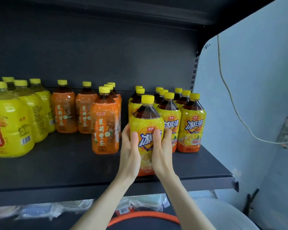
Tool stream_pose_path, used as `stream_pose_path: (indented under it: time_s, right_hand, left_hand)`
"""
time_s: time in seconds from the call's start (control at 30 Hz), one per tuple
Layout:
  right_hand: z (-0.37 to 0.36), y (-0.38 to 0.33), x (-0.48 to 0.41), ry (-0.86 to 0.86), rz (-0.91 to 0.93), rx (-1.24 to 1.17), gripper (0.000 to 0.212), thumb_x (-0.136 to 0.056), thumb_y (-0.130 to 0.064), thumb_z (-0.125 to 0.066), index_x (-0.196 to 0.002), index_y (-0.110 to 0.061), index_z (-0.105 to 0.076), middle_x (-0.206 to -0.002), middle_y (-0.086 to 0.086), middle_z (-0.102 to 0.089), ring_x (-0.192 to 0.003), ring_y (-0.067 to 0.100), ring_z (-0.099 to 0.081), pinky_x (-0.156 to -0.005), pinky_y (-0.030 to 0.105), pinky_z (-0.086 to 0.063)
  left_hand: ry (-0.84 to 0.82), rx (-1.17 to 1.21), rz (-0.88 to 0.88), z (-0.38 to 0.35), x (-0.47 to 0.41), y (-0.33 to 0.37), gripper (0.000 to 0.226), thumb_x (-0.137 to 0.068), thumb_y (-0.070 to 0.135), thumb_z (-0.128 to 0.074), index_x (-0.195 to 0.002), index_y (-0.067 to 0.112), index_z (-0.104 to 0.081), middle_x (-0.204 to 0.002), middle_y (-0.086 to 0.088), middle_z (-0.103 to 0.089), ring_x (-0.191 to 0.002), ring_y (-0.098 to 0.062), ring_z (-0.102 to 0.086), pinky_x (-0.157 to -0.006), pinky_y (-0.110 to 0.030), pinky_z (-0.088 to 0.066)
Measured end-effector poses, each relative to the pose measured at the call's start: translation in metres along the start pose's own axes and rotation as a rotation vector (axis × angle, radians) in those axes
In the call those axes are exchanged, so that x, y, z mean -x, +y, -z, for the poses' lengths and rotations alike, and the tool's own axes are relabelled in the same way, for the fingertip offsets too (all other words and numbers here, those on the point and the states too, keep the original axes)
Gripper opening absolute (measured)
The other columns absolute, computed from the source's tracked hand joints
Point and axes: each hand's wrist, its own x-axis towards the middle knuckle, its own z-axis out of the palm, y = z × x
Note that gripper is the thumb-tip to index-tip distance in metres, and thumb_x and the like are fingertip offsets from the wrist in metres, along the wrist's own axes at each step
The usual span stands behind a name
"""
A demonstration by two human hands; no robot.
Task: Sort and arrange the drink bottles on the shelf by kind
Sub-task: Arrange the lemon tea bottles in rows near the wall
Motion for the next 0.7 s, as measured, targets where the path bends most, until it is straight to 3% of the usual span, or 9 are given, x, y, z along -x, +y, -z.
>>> stream_pose_path:
  time_s: [0.07,0.13,0.2,0.3,0.5,0.7]
  right_hand:
    - [0.004,-0.001,-0.003,-0.048,0.014,0.138,0.030,-0.082,-0.062,-0.020,-0.081,-0.038,-0.038,-0.092,-0.015,-0.047,-0.097,0.017,-0.041,-0.087,0.033,-0.033]
    - [0.015,0.001,-0.008,-0.065,0.045,0.242,0.035,-0.083,-0.057,-0.013,-0.079,-0.036,-0.041,-0.095,-0.013,-0.048,-0.100,0.014,-0.036,-0.090,0.031,-0.027]
    - [0.029,0.001,-0.020,0.001,0.075,0.269,0.048,-0.085,-0.059,-0.021,-0.103,-0.030,-0.056,-0.117,-0.006,-0.052,-0.115,0.010,-0.034,-0.098,0.029,-0.027]
    - [0.046,0.000,-0.043,0.089,0.208,0.424,0.057,-0.087,-0.052,-0.047,-0.133,-0.019,-0.049,-0.142,-0.003,-0.042,-0.130,0.009,-0.025,-0.109,0.033,-0.024]
    - [0.053,0.013,-0.074,-0.049,0.307,0.845,0.078,-0.088,-0.047,-0.061,-0.151,-0.024,-0.022,-0.161,-0.003,-0.014,-0.149,0.020,-0.004,-0.115,0.043,-0.001]
    - [0.053,0.027,-0.073,-0.016,0.374,0.845,0.079,-0.087,-0.037,-0.065,-0.151,-0.026,-0.020,-0.160,-0.003,-0.016,-0.148,0.019,-0.014,-0.116,0.042,0.001]
  left_hand:
    - [0.055,-0.048,-0.022,-0.001,-0.003,-0.001,0.068,-0.079,0.061,-0.044,-0.136,0.026,-0.034,-0.126,0.007,-0.055,-0.112,-0.002,-0.057,-0.093,-0.028,-0.050]
    - [0.116,-0.089,-0.030,-0.003,-0.007,-0.002,0.071,-0.070,0.062,-0.054,-0.130,0.031,-0.034,-0.120,0.013,-0.056,-0.104,0.004,-0.058,-0.084,-0.018,-0.050]
    - [0.152,-0.126,-0.038,-0.002,-0.013,-0.006,0.078,-0.064,0.060,-0.065,-0.130,0.032,-0.035,-0.117,0.015,-0.057,-0.100,0.006,-0.059,-0.078,-0.012,-0.049]
    - [0.185,-0.189,-0.040,-0.002,-0.024,-0.012,0.077,-0.065,0.050,-0.079,-0.126,0.030,-0.038,-0.112,0.013,-0.059,-0.098,0.004,-0.061,-0.074,-0.010,-0.049]
    - [0.185,-0.246,-0.030,-0.004,-0.045,-0.022,0.063,-0.076,0.032,-0.073,-0.130,0.020,-0.042,-0.108,0.013,-0.058,-0.092,0.009,-0.056,-0.068,-0.001,-0.044]
    - [0.191,-0.304,-0.015,-0.003,-0.064,-0.039,0.082,-0.069,0.053,-0.066,-0.139,0.021,-0.036,-0.125,0.003,-0.058,-0.109,-0.009,-0.058,-0.083,-0.010,-0.047]
